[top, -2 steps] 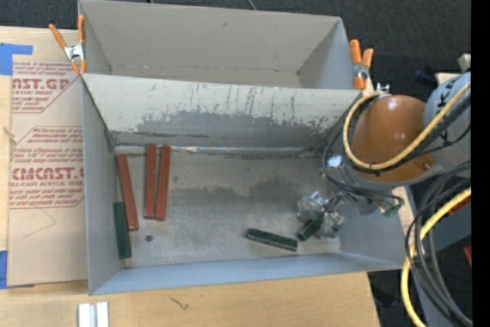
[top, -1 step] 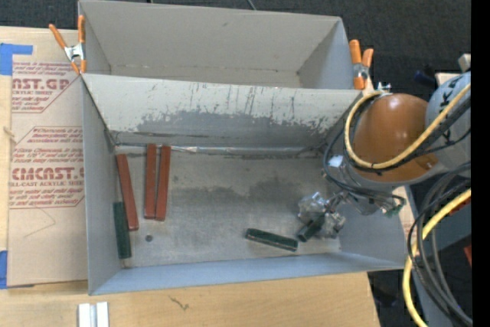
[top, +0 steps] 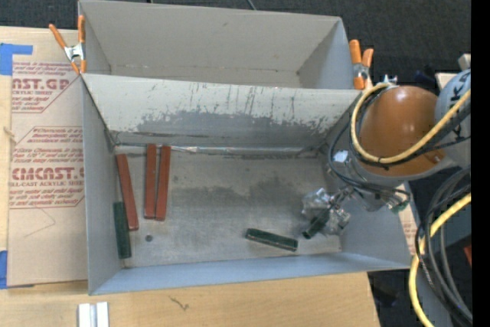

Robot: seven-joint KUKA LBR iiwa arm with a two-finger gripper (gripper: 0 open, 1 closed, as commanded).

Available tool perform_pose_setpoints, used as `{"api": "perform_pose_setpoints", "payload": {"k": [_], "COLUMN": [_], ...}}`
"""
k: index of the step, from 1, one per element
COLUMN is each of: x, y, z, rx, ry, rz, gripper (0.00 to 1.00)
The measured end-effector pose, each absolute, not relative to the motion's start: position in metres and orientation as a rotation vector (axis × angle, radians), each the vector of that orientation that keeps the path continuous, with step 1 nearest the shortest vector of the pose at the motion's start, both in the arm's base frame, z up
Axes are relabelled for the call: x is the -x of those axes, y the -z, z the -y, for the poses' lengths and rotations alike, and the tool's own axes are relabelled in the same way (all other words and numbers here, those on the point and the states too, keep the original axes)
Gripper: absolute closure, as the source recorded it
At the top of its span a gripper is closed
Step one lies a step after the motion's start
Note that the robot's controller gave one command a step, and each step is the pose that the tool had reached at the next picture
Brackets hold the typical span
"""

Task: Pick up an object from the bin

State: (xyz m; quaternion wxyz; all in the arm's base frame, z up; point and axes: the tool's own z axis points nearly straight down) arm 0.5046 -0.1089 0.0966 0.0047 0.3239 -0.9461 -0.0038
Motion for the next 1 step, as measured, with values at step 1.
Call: {"api": "perform_pose_setpoints", "payload": {"k": [1], "x": [-0.5069], "y": [-0.1191], "z": [0.1095], "rx": [-1.016], "ry": [0.004], "rz": [2.971], "gripper": [1.0]}}
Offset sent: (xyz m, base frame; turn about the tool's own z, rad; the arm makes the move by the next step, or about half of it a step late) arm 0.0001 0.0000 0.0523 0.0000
